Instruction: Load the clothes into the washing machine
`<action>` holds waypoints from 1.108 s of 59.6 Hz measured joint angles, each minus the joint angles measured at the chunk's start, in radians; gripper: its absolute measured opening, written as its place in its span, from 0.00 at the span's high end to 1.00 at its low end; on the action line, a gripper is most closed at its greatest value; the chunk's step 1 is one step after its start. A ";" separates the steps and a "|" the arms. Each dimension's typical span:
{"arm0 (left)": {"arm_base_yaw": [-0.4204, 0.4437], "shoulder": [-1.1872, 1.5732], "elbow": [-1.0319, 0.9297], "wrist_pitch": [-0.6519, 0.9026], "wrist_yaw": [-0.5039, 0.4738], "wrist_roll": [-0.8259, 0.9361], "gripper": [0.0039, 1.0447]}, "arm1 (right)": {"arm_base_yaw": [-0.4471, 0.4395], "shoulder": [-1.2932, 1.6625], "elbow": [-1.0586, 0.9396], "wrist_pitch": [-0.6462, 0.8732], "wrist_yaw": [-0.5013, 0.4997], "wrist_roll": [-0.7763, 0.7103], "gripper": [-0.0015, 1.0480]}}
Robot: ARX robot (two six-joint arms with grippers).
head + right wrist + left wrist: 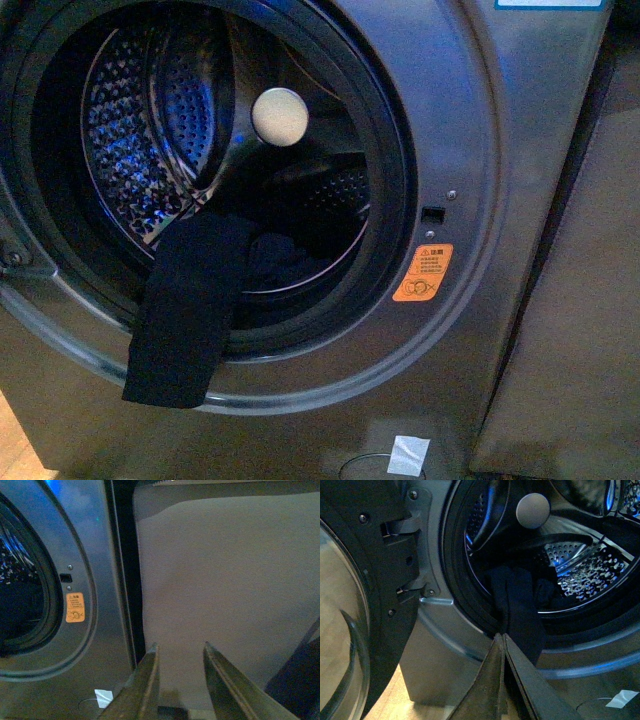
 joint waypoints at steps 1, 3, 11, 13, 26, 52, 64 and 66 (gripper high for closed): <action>0.000 -0.015 -0.002 -0.014 0.002 0.000 0.97 | 0.000 0.000 0.000 0.000 0.000 0.000 0.39; 0.000 -0.035 -0.002 -0.031 0.003 0.000 0.97 | 0.000 0.000 0.000 0.000 0.000 0.000 0.34; 0.001 -0.127 -0.002 -0.112 0.005 0.000 0.97 | 0.000 0.000 0.000 0.000 0.000 0.000 0.13; 0.001 -0.155 -0.002 -0.137 0.005 0.000 0.97 | 0.000 0.000 0.000 0.000 0.000 0.000 0.07; 0.001 -0.298 -0.003 -0.269 0.005 0.000 0.97 | 0.000 0.000 0.000 0.000 0.000 0.000 0.07; 0.001 -0.490 -0.003 -0.456 0.005 0.000 0.97 | 0.000 0.000 0.000 0.000 0.000 0.000 0.07; 0.001 -0.566 -0.003 -0.532 0.005 0.000 0.97 | 0.000 0.000 0.000 0.000 0.000 0.000 0.07; 0.001 -0.578 -0.003 -0.544 0.005 0.000 0.97 | 0.000 0.000 0.000 0.000 0.000 0.000 0.07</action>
